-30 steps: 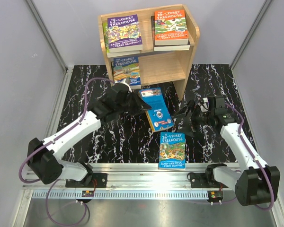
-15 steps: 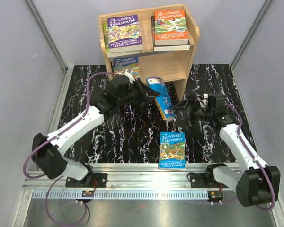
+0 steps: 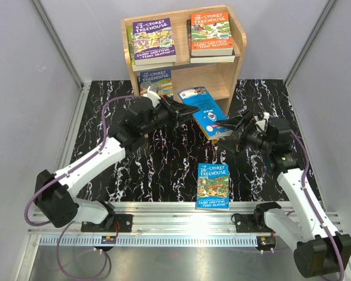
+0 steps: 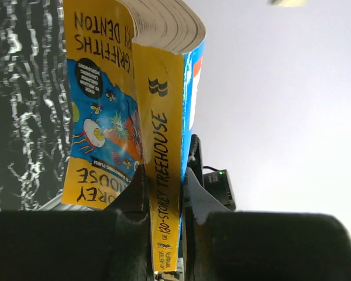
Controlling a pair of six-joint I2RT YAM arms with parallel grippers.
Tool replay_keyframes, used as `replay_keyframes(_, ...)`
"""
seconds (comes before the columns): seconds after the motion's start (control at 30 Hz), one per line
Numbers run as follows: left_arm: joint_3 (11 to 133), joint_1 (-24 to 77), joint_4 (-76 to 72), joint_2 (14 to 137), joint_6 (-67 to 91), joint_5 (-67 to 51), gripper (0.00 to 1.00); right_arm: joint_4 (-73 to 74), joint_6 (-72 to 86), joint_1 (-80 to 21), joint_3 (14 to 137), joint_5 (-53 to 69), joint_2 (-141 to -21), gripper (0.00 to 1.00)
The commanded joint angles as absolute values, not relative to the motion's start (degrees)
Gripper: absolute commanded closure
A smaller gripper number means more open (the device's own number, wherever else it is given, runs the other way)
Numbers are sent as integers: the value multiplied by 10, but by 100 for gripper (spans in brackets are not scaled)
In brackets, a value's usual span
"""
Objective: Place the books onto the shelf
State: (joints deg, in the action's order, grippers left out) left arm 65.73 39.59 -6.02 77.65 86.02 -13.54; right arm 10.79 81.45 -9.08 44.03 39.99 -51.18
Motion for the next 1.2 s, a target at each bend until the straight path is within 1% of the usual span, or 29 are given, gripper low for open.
replay_keyframes(0.0,671,400,-158,732,876,-122,100,93,858,-101,462,392,-489,0)
replay_keyframes(0.23,705,400,-121,737,847,-120,100,130,898,-102,488,379,-453,0)
replay_keyframes(0.5,770,400,-78,768,809,-129,100,276,846,-102,567,367,-449,0)
replay_keyframes(0.6,785,400,-64,776,799,-133,100,263,864,-102,553,363,-437,0)
replay_keyframes(0.73,782,401,-83,780,809,-143,100,273,859,-103,548,344,-433,0)
replay_keyframes(0.83,777,409,-104,781,824,-149,100,255,857,-102,542,331,-440,0)
replay_keyframes(1.0,776,440,-112,783,835,-145,100,206,846,-102,555,322,-496,0)
replay_keyframes(1.1,759,457,-130,776,851,-137,100,207,822,-102,586,319,-533,0)
replay_keyframes(1.17,750,460,-137,768,863,-134,100,226,798,-102,609,316,-547,3)
